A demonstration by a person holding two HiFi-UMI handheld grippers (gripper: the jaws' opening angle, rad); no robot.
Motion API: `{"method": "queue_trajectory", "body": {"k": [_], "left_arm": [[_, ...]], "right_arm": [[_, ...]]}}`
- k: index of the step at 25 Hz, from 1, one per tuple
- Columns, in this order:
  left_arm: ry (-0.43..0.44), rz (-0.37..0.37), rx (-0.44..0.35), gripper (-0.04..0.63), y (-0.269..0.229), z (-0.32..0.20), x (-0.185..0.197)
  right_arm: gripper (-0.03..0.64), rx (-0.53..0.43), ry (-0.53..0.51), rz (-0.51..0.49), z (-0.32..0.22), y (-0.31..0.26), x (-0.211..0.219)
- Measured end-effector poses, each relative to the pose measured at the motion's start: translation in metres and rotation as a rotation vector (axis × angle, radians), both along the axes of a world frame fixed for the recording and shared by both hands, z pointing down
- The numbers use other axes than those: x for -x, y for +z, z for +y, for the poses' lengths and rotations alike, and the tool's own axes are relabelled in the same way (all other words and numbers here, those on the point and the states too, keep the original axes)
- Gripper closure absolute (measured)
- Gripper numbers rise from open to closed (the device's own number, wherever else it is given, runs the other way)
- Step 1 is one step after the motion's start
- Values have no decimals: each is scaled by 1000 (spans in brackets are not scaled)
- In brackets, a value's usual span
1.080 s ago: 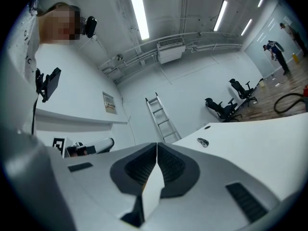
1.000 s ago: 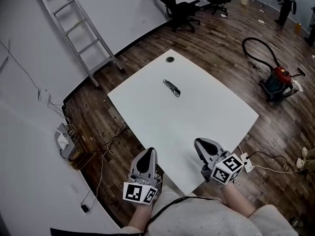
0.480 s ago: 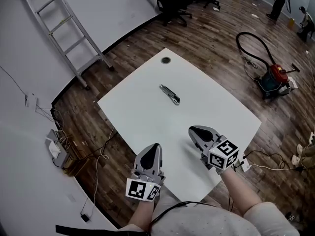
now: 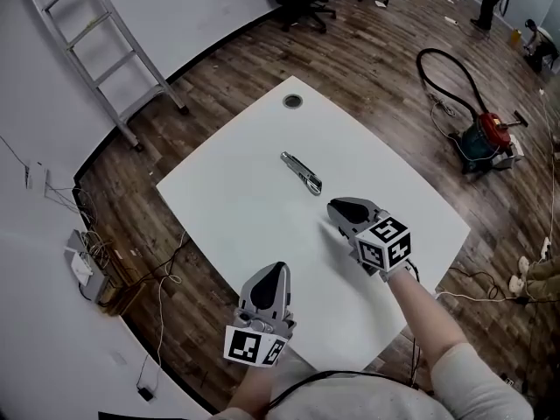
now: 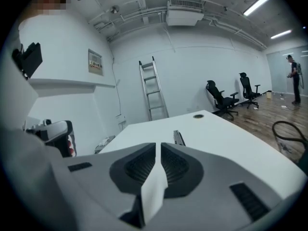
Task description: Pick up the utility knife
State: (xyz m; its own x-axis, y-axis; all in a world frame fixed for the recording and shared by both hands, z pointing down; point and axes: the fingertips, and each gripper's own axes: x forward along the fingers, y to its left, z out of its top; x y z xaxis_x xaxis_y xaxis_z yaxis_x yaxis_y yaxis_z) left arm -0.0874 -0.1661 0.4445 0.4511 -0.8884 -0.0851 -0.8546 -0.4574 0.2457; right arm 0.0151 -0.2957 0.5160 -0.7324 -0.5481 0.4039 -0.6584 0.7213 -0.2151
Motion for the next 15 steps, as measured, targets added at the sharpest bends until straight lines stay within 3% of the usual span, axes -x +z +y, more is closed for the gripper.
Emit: {"method": "queue_trajectory", "body": {"k": [2, 8, 15], "left_arm": [[2, -3, -6, 588, 2, -9, -2], [24, -45, -14, 588, 13, -30, 0], [45, -35, -5, 588, 29, -58, 17]], "right_arm": [[600, 11, -26, 52, -15, 12, 7], [498, 65, -71, 169, -56, 41, 21], [393, 118, -101, 281, -96, 72, 49]]}}
